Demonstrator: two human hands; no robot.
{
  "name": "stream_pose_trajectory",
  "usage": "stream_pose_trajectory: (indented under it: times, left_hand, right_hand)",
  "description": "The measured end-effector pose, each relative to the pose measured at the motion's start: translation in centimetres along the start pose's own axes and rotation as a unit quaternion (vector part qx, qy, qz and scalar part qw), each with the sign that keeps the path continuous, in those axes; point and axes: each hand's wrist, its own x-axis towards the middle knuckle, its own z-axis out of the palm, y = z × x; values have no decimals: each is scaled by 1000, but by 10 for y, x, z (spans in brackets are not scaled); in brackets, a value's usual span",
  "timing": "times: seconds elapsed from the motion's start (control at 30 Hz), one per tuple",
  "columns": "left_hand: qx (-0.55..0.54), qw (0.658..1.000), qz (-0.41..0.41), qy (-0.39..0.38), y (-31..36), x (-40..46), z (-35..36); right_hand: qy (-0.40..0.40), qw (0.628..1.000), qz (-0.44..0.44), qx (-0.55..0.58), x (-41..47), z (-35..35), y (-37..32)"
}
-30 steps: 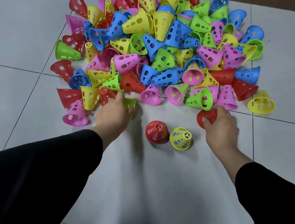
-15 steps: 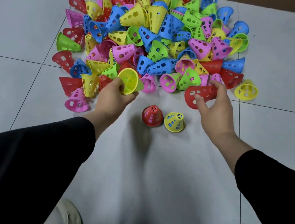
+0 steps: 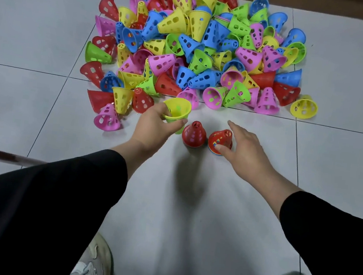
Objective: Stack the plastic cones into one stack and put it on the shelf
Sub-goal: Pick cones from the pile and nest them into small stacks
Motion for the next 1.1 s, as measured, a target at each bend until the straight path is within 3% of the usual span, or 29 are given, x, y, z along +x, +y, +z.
stream_pose_trajectory:
  times: [0.1, 0.17, 0.33, 0.7, 0.83, 1.1]
  left_hand:
    - [23, 999, 2, -34, 7, 0, 2]
    - [100, 991, 27, -79, 6, 4, 4]
    - [315, 927, 98, -177, 4, 17, 0]
    - [492, 805, 131, -304, 32, 39, 35]
    - [495, 816, 130, -270, 28, 44, 51]
    - [317, 903, 171, -235, 18, 51, 52]
  right_hand:
    - [-25, 1000, -10, -5, 4, 3, 1]
    - [-28, 1000, -9, -4, 7, 6, 4]
    - [-26, 1000, -13, 4, 9, 9, 10]
    - [-32, 999, -24, 12, 14, 11, 16]
    - [-36, 999, -25, 28, 17, 12, 17]
    - [43, 991, 44, 122, 54, 2, 25]
